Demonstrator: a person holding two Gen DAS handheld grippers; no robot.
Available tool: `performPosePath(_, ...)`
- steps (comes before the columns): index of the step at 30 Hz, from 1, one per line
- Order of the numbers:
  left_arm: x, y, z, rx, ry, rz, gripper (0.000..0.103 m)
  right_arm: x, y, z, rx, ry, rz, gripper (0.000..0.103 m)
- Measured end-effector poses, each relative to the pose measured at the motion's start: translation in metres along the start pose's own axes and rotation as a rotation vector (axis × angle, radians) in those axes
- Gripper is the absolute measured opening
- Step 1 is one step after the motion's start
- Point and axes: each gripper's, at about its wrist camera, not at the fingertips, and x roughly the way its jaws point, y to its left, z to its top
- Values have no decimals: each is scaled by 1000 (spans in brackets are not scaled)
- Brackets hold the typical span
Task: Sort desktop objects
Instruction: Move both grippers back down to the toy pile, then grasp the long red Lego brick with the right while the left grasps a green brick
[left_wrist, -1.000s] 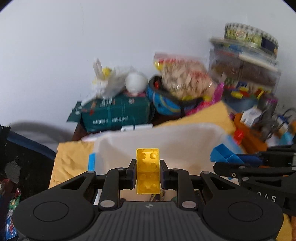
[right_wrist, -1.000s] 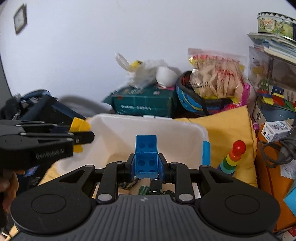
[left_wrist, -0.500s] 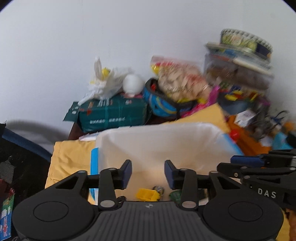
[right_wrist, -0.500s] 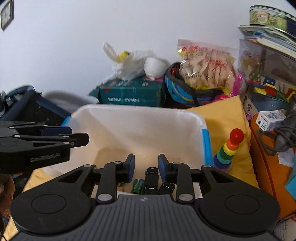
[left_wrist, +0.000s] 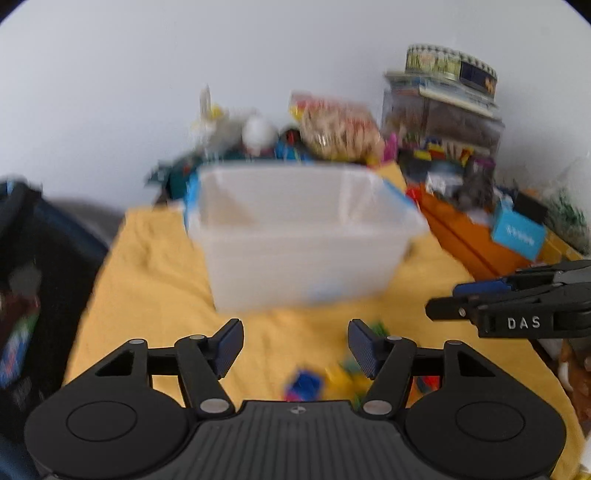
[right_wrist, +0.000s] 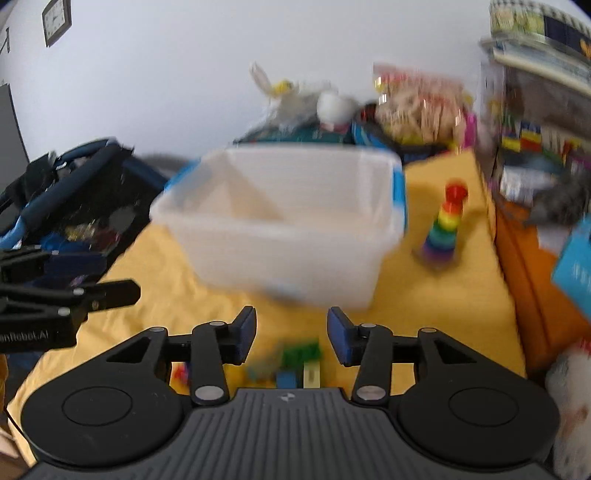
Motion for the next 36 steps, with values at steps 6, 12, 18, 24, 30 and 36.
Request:
performPosePath(6, 5, -26, -33, -11, 137, 16, 66, -12, 8, -38, -285, -4, -28, 48)
performPosePath(12, 3, -41, -53, -18, 209, 49, 66, -13, 5, -71, -277, 61, 44, 52)
performPosePath(18, 1, -45, -61, -54, 223, 69, 66, -19, 10, -76, -309, 49, 77, 55)
performPosePath(24, 0, -47, -64, -61, 228, 81, 66, -18, 8, -78, -281, 67, 89, 57)
performPosePath(30, 1, -44, -66, -68, 236, 74, 66, -16, 10, -81, -279, 88, 96, 57)
performPosePath(36, 6, -44, -68, -61, 257, 68, 66, -14, 13, -86, -286, 112, 92, 57)
